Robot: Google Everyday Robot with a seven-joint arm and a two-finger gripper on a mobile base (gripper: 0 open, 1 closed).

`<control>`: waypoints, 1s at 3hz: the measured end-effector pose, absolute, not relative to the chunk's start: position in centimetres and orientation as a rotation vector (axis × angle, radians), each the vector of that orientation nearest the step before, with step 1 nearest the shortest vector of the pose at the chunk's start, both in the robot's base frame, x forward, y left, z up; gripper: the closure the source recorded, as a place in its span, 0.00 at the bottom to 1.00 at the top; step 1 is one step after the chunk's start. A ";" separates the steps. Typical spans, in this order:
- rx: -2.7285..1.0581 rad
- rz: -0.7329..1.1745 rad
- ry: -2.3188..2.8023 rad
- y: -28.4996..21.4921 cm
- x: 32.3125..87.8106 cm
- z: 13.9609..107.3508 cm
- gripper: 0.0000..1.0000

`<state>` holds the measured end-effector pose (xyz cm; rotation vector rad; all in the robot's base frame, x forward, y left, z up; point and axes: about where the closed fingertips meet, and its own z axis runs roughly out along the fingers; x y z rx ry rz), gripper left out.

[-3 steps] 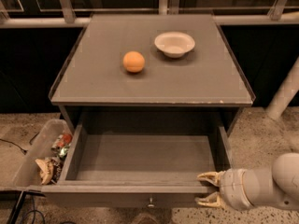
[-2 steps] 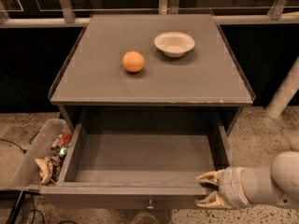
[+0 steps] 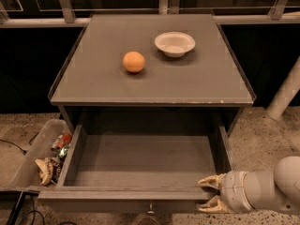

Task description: Open top drawer

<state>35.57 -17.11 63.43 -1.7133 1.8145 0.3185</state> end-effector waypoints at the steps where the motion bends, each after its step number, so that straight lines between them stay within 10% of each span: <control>1: -1.713 0.318 1.814 -17.1 35.6 63.4 0.58; 3: -1.713 0.318 1.814 -17.1 35.6 63.4 0.12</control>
Offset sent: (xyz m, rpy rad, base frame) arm 0.0000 0.0000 0.0000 0.0000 0.0000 0.0000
